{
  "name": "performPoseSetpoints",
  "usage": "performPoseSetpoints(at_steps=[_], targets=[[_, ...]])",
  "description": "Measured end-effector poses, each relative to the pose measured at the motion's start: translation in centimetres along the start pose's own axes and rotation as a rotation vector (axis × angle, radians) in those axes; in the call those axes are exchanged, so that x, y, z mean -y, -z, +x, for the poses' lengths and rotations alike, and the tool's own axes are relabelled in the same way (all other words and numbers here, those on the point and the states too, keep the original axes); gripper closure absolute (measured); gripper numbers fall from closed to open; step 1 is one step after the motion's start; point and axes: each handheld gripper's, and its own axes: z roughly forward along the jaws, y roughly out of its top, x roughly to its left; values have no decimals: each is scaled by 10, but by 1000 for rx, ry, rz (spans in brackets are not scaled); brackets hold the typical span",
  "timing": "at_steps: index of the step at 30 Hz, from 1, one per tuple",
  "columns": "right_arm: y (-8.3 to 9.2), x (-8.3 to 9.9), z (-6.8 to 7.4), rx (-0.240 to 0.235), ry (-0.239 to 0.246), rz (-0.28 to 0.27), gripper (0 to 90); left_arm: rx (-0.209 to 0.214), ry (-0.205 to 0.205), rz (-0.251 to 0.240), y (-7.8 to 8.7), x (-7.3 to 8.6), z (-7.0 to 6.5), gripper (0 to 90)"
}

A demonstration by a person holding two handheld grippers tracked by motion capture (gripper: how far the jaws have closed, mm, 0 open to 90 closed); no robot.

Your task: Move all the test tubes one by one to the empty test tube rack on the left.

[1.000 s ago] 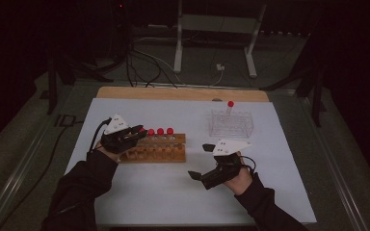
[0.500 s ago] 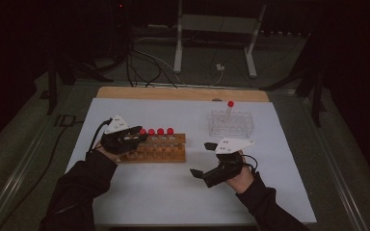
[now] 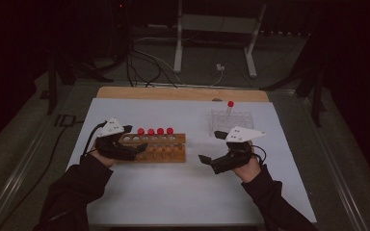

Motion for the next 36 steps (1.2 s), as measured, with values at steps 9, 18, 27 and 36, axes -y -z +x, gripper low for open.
performPoseSetpoints(at_steps=[9,18,27,36], targets=[[3,-2,-33,135,-17,-14,0,57,0,-11,7,6,-6,22],[-1,-1,-67,253,-88,-30,0,63,-17,-39,12,5,-11,21],[-13,1,-99,395,-157,-14,0,66,-14,-49,13,5,-12,21],[-22,13,-125,522,-249,15,93,64,-13,-53,14,4,-12,22]])
